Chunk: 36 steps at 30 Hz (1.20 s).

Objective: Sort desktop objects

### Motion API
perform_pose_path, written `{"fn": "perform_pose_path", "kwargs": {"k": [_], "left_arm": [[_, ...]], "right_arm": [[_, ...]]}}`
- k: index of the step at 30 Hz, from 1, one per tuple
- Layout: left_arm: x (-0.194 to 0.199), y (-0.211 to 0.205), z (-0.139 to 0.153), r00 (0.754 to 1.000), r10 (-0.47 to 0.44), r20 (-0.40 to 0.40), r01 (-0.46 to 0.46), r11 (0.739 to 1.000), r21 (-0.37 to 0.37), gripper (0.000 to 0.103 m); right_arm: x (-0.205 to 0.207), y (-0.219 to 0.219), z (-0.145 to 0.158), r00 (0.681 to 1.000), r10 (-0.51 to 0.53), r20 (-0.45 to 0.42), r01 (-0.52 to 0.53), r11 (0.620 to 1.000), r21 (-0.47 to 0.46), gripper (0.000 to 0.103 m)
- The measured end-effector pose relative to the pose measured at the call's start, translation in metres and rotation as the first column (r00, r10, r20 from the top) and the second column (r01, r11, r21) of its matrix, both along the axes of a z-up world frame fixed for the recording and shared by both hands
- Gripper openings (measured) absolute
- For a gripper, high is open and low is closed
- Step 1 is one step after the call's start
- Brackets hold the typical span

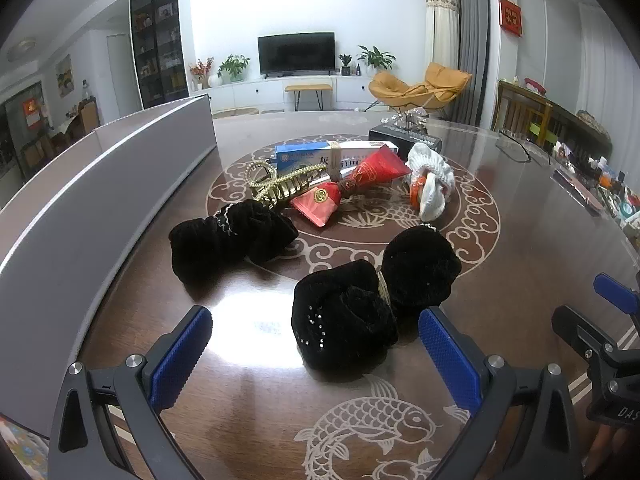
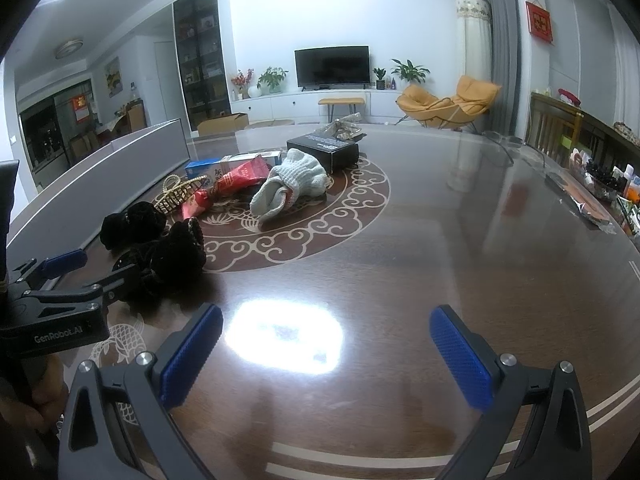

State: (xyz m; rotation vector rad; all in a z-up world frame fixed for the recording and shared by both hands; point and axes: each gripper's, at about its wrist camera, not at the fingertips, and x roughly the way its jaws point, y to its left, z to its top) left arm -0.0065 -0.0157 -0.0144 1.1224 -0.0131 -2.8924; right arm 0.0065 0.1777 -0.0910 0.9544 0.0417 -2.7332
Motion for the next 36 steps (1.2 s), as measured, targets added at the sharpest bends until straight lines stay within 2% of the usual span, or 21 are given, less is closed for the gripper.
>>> {"fn": "perform_pose_path", "kwargs": {"k": [36], "left_arm": [[-0.0018, -0.001, -0.0015, 1.0, 0.008, 0.003, -0.008, 1.0, 0.004, 0.103]], "right_arm": [[-0.0011, 0.0001, -0.0011, 1.0, 0.0, -0.002, 0.0, 1.0, -0.01, 0.103]]}}
